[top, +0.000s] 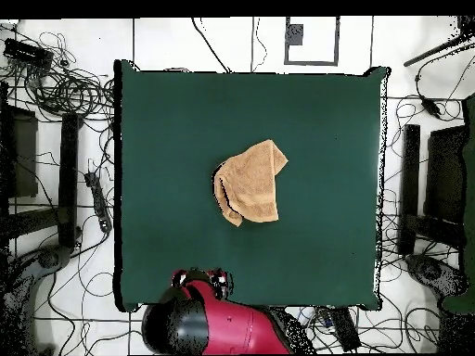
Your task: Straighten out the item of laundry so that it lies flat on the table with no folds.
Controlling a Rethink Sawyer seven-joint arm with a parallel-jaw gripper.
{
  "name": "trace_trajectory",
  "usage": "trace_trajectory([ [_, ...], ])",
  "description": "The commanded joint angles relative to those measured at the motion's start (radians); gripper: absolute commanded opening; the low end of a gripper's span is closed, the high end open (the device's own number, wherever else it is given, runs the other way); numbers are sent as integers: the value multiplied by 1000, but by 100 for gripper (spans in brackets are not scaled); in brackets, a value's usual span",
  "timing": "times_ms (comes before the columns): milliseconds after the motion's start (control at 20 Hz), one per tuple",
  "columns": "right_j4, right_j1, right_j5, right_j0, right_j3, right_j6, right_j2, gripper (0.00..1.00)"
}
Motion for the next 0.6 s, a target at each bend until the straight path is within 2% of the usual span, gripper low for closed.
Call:
trace_trajectory([
  [50,5,-263,379,71,-4,196,-34,100],
  [150,-30,-327,528,90,-80,185,-57,100],
  [200,-32,-344,546,84,-97,169,-55,100],
  [450,26,-355,520,16,-94,51,-3,100],
  [600,54,-342,464,-44,-43,-66,24,100],
])
